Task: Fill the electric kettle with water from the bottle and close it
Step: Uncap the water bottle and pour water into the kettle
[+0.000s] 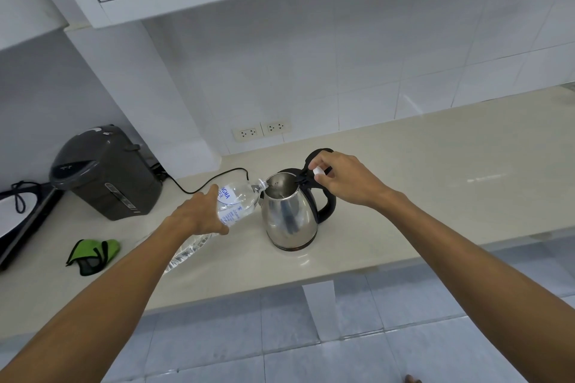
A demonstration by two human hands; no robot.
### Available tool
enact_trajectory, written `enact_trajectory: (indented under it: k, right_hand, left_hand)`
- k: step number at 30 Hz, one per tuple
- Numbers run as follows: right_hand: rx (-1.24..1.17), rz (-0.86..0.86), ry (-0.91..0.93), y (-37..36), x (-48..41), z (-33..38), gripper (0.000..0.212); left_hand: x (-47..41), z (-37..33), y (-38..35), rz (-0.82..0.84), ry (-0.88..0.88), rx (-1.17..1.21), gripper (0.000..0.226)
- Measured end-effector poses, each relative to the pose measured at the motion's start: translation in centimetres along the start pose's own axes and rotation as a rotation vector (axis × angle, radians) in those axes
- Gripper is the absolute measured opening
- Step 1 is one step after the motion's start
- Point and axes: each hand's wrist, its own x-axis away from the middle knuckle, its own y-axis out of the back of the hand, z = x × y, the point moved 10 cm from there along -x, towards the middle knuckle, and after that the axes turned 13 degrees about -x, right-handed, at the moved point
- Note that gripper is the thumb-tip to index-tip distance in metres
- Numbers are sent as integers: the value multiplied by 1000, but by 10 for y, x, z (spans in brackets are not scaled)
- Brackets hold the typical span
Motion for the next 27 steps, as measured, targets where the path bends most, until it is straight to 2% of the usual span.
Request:
enact_trajectory:
  k: [4,18,27]
  right_hand:
    - [6,1,6,-2,-1,1,18]
    - [6,19,9,-14,-8,-4,20]
    - [-144,16,-23,-19,-14,1,20]
  left_hand:
    - [-2,0,-2,4,-4,-1,88]
    - [-6,2,-4,3,-25,-2,94]
    - [-2,-4,-3,0,-19,160,84]
